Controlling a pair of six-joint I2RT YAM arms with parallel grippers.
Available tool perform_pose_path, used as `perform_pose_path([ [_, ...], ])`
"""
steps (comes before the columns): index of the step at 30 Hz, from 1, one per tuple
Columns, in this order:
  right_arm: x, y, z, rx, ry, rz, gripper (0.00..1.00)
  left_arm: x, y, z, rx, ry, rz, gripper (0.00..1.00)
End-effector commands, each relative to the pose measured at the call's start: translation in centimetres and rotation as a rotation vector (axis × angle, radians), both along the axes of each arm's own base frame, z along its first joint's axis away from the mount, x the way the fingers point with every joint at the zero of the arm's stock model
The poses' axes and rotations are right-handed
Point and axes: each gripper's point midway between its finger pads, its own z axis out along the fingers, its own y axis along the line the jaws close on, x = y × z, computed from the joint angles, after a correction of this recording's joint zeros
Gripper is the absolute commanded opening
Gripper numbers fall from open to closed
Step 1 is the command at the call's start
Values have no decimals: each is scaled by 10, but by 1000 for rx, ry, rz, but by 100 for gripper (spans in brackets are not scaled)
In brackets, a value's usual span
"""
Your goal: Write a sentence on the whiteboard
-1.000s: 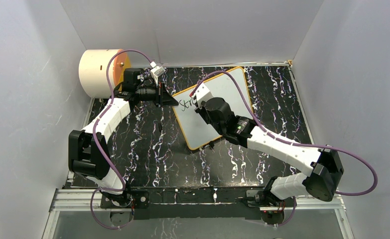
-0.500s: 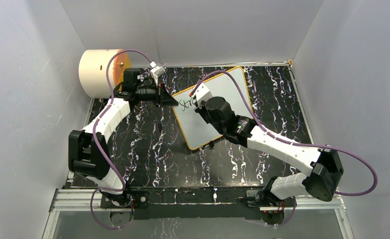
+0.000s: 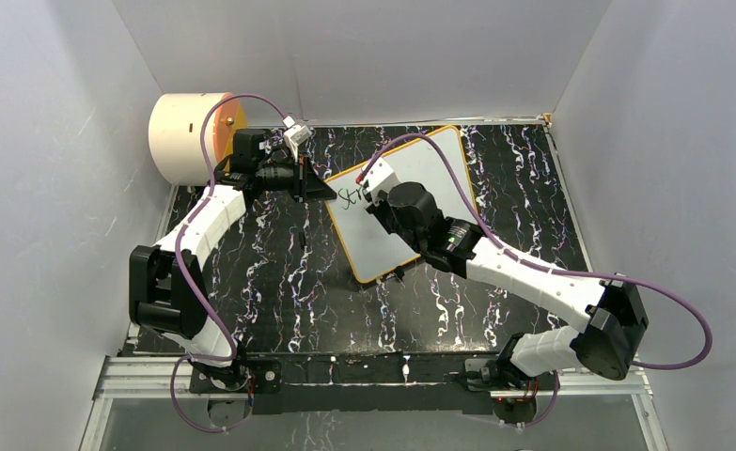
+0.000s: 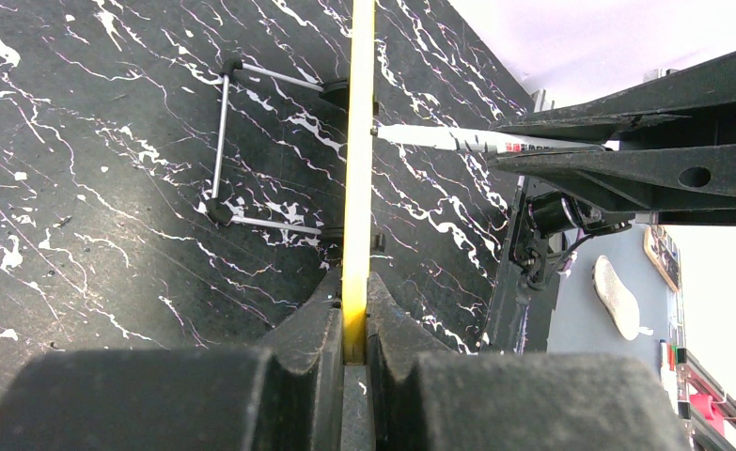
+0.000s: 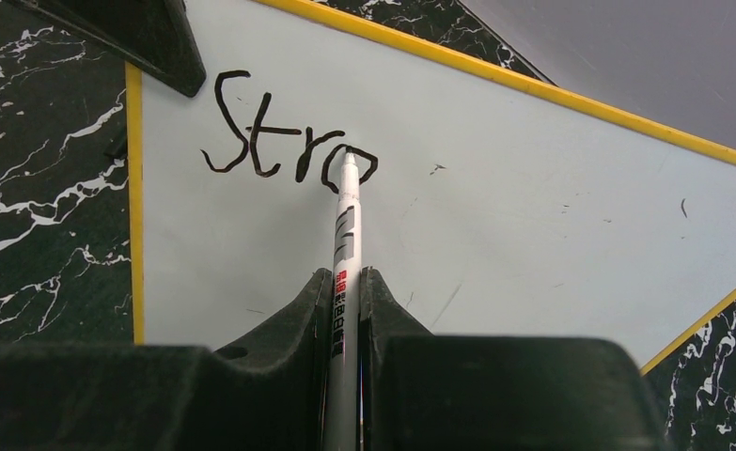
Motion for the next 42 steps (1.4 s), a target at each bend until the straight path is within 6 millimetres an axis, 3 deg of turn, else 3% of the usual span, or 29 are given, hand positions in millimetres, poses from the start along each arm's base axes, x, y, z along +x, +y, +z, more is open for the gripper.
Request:
perform_pose_path([
  [1, 6, 14, 22, 73, -36, 26, 0, -13, 0, 5, -4, -15, -29, 0],
  [10, 4, 11, 28, 83, -43, 27, 0, -12, 0, 5, -1, -14, -24, 0],
  [20, 8, -12, 39, 73, -88, -54, 0, -12, 1, 4, 2, -14, -20, 0],
  [42, 11, -15, 20, 35, -29, -41, 0, -11, 0, 2, 2, -6, -23, 0],
])
